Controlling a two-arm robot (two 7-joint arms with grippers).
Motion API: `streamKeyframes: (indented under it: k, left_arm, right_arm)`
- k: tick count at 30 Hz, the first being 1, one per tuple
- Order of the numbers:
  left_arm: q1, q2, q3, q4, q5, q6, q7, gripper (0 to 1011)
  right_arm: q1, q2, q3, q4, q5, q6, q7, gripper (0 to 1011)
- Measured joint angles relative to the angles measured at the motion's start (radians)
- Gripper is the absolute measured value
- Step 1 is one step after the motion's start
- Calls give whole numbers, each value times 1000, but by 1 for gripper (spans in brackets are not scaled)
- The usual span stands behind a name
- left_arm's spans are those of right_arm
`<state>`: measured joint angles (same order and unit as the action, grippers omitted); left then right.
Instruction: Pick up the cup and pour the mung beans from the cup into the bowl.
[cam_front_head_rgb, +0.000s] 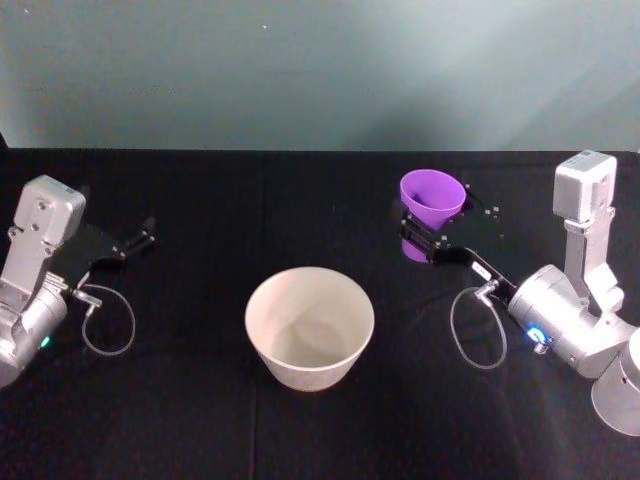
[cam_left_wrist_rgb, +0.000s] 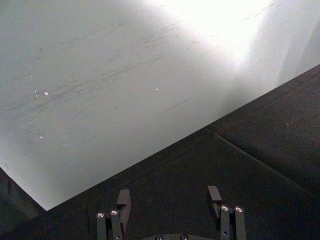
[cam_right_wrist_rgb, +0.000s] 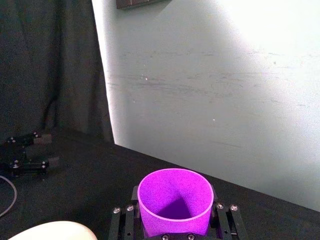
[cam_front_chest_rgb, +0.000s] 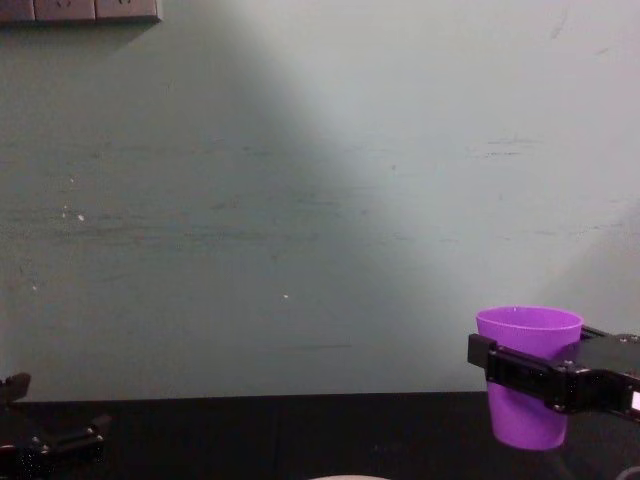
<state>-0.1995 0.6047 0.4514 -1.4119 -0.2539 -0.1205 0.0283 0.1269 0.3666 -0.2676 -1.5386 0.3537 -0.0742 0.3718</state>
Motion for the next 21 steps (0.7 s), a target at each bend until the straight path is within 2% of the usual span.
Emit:
streamKeyframes:
  k: [21]
  left_arm:
    - [0, 0, 0, 0, 0, 0, 0, 1000]
  right_arm:
    - [0, 0, 0, 0, 0, 0, 0, 739]
